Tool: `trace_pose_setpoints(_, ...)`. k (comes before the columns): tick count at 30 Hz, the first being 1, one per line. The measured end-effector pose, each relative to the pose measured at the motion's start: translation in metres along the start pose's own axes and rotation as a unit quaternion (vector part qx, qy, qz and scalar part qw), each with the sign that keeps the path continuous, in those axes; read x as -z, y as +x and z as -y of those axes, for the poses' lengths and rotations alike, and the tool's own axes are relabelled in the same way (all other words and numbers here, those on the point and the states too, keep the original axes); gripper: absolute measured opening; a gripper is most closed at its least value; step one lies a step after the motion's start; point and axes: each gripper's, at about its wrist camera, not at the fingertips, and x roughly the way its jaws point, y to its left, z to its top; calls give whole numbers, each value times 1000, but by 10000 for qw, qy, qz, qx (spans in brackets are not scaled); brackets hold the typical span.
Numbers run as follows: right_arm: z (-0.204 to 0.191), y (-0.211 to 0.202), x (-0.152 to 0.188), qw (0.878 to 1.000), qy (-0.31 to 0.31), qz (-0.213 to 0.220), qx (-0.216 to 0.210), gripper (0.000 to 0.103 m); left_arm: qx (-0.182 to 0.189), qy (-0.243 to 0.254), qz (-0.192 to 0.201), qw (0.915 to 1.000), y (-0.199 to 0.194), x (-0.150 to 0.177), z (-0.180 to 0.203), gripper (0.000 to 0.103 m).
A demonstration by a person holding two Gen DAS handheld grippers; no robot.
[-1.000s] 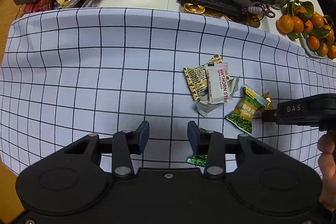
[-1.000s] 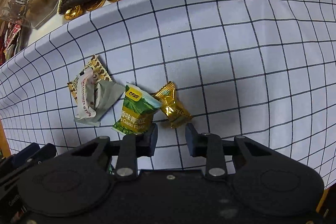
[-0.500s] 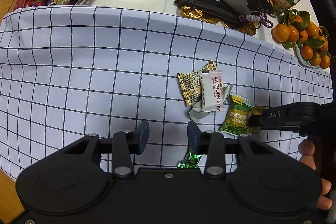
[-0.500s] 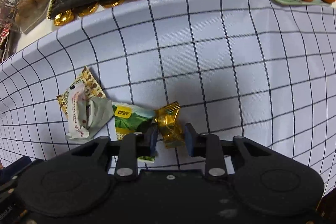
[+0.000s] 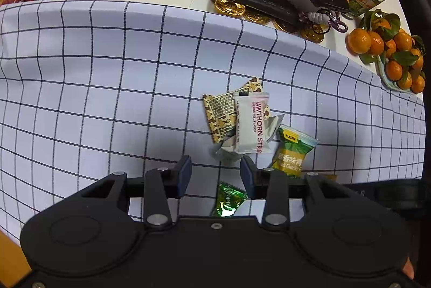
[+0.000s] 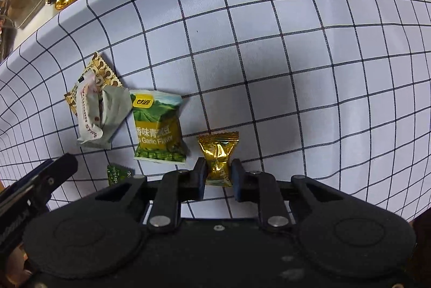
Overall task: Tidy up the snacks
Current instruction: 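Close the right tool on the gold wrapped candy while the left tool reaches the hawthorn strip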
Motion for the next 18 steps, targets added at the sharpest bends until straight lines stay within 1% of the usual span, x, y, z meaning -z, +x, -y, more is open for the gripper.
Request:
trace_pose_setpoints(3, -2, -4, 1, 9998, 100, -143, -103, 20, 59, -90, 109, 9999, 0, -1, 0, 48)
trace_pose_setpoints(6, 0, -5, 3, 9989, 126, -320, -306, 20, -91, -195, 340, 9992, -1, -2, 0, 48)
trace_pose_setpoints(8, 1, -7, 5, 9985, 123, -354, -401, 20, -177, -180, 485, 9985, -3, -3, 2, 48)
trace_pose_setpoints(10, 3, -10, 7, 9984, 126, -342, -422, 20, -200, -149, 578, 9980, -5, -3, 4, 48)
trace_pose_setpoints(15, 9, -17, 6, 9980, 219, -391, -446, 20, -126, -36, 722, 9973, -6, -2, 12, 48)
trace_pose_setpoints(18, 6, -14, 4, 9979, 264, -466, -370, 20, -221, 33, 765, 9968, -3, -1, 18, 48)
